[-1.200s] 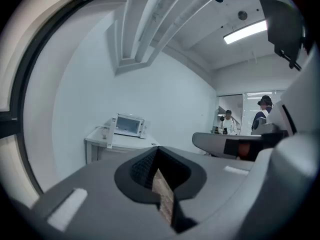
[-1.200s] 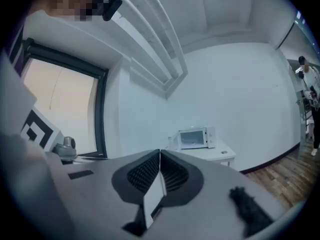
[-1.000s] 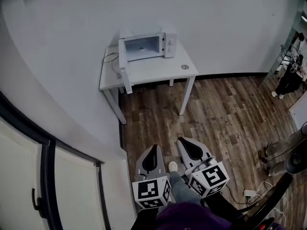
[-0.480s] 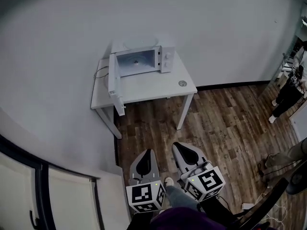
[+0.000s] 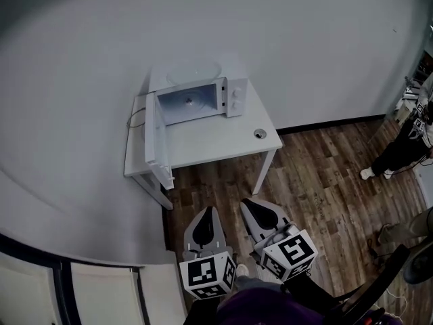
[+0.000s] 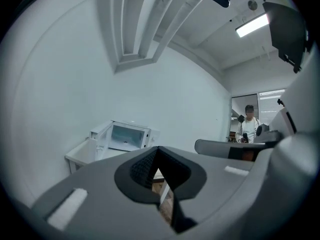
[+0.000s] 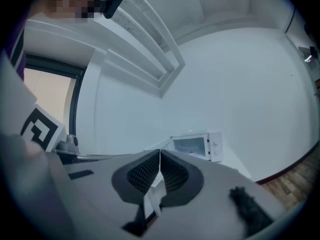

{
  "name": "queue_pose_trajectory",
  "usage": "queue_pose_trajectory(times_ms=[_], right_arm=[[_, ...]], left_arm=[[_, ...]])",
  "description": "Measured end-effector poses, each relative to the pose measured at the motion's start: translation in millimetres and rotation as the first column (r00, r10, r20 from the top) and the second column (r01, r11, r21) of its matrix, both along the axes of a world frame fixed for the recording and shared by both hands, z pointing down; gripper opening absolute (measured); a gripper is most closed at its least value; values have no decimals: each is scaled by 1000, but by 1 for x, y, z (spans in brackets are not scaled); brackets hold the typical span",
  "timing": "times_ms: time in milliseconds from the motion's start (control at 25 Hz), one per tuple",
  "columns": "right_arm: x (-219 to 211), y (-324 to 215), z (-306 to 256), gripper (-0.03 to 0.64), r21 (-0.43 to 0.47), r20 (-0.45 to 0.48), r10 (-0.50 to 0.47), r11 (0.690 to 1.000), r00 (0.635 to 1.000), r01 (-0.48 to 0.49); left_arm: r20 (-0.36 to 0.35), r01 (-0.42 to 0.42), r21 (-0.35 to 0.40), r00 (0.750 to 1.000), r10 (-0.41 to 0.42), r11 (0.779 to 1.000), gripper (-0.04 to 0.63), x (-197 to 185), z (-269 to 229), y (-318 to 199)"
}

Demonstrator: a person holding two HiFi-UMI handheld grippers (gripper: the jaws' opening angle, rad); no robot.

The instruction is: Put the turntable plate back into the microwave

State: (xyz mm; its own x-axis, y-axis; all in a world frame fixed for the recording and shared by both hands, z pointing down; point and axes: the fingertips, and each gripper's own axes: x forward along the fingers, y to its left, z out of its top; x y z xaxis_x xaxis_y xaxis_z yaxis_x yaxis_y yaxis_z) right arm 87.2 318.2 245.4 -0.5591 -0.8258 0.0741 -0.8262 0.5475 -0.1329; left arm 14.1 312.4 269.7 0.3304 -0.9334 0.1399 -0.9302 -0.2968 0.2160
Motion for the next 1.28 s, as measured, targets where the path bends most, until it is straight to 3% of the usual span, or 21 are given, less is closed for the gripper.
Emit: queue_pose_trajectory(times_ms=[560, 960, 1280], right_arm=[[-7, -77, 12, 11, -25, 9, -22, 999, 1000, 22], [-24, -185, -7, 11, 36, 9, 30, 999, 1000, -30], [-42, -259, -5, 11, 36, 24, 65, 997, 998, -66]], left_arm=[[-20, 52, -46, 998, -53, 998, 6, -13, 15, -67], [-12, -13, 27, 1000, 14, 1000, 6, -28, -8, -183], [1, -55, 17, 999, 55, 998, 6, -45, -6, -255]])
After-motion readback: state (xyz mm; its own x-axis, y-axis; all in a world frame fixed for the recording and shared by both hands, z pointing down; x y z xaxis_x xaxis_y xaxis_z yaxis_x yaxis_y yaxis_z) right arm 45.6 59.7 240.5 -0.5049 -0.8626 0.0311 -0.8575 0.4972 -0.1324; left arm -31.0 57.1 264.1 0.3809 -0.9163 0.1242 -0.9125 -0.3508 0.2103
